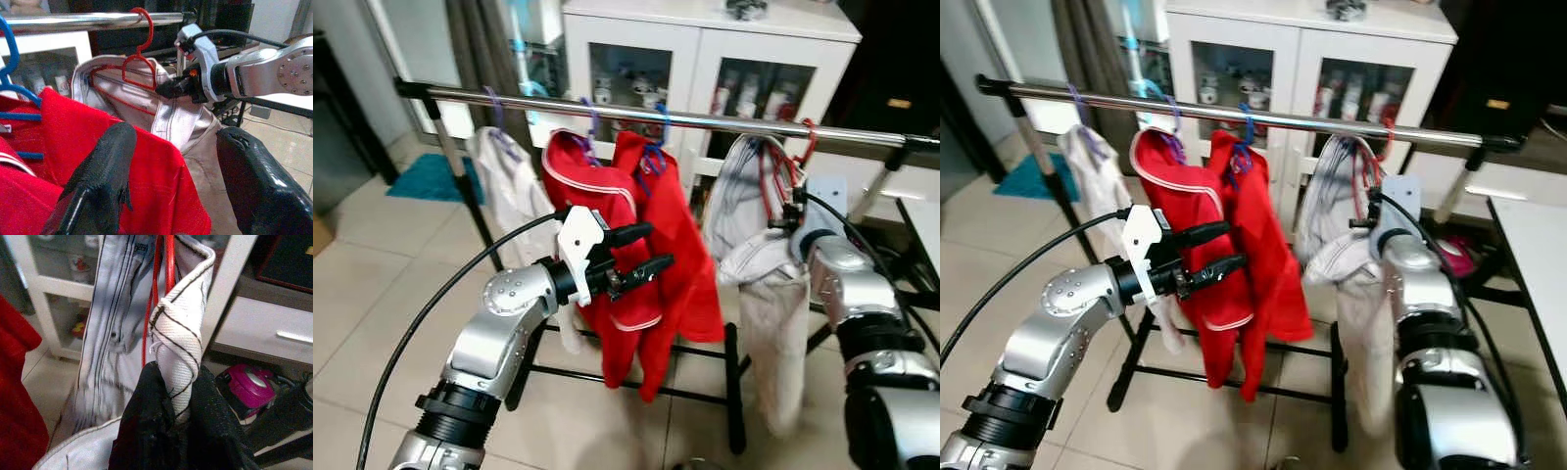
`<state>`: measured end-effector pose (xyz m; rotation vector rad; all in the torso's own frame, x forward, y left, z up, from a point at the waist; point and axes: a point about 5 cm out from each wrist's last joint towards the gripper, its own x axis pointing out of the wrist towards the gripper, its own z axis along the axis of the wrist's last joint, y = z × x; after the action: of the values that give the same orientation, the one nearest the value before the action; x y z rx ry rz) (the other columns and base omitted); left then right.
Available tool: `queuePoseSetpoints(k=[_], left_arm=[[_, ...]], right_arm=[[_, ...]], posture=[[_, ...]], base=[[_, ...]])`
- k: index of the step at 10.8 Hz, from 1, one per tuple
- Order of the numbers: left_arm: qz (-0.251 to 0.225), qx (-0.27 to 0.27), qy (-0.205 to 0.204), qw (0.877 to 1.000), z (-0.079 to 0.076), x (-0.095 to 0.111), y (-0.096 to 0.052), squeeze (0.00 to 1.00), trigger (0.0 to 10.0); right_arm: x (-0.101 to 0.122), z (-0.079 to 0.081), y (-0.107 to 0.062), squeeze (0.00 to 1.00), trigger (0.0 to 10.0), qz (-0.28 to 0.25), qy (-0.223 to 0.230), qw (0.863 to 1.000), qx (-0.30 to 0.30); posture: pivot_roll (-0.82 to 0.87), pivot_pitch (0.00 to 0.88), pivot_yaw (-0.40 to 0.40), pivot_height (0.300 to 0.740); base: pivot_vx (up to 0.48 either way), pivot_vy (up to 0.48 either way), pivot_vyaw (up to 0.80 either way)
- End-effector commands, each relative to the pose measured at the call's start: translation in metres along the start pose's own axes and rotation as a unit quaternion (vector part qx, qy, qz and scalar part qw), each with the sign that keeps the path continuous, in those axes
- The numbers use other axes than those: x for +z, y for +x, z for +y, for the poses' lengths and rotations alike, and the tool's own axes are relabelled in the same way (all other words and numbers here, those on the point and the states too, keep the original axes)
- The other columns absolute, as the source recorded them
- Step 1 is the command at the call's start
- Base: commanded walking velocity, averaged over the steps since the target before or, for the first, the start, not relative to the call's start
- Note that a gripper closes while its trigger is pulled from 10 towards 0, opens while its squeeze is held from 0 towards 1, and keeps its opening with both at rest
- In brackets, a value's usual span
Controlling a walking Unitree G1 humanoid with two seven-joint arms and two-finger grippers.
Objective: Hang hanger
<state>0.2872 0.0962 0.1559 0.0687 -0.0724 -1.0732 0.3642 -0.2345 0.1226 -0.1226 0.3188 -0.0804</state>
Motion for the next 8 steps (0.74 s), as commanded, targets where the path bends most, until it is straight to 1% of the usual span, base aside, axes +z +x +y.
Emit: queuePoseSetpoints(k=[1, 2, 3, 4, 5, 6, 7, 8], left_arm=[[-0.005, -0.008, 0.009, 1.000, -0.001, 0.006, 0.001, 0.00, 10.0], [-0.006, -0.006, 0.011, 1.000, 0.000, 0.006, 0.000, 0.00, 10.0], [-0.009, -0.002, 0.012, 1.000, 0.000, 0.007, -0.001, 0.00, 10.0], [-0.010, -0.003, 0.011, 1.000, -0.001, 0.007, -0.002, 0.00, 10.0], [-0.010, -0.002, 0.011, 1.000, -0.001, 0.007, -0.002, 0.00, 10.0], [-0.013, 0.006, 0.015, 1.000, 0.001, 0.008, -0.003, 0.00, 10.0], [-0.017, 0.039, 0.026, 0.999, 0.007, 0.009, -0.006, 0.00, 10.0], [-0.018, 0.062, 0.037, 0.997, 0.010, 0.010, -0.009, 0.00, 10.0]], right_arm=[[-0.009, 0.003, 0.001, 0.00, 10.0, 0.030, -0.011, 0.999, 0.018], [-0.011, 0.002, 0.001, 0.00, 10.0, 0.027, -0.005, 0.999, 0.019], [-0.006, -0.001, 0.000, 1.00, 10.0, -0.008, 0.016, 1.000, 0.013], [0.006, -0.006, -0.005, 1.00, 10.0, -0.071, 0.033, 0.997, 0.016], [0.012, -0.007, -0.010, 1.00, 10.0, -0.103, 0.005, 0.994, 0.028], [0.016, -0.008, -0.018, 1.00, 10.0, -0.130, 0.001, 0.990, 0.047], [0.024, -0.010, -0.037, 1.00, 10.0, -0.174, 0.012, 0.982, 0.070], [0.027, -0.008, -0.046, 1.00, 10.0, -0.189, 0.000, 0.979, 0.079]], posture=[[-0.14, 0.000, 0.000, 0.740], [-0.14, 0.000, -0.001, 0.740], [-0.14, 0.000, 0.000, 0.740], [-0.14, 0.000, 0.005, 0.740], [-0.14, 0.000, 0.008, 0.740], [-0.15, 0.000, 0.016, 0.740], [-0.15, 0.000, 0.031, 0.740], [-0.16, 0.000, 0.039, 0.740]], base=[[0.000, 0.000, 0.00], [0.000, 0.000, 0.00], [0.000, 0.000, 0.00], [0.000, 0.000, 0.00], [0.000, 0.000, 0.00], [0.000, 0.000, 0.00], [0.000, 0.000, 0.00], [0.000, 0.000, 0.00]])
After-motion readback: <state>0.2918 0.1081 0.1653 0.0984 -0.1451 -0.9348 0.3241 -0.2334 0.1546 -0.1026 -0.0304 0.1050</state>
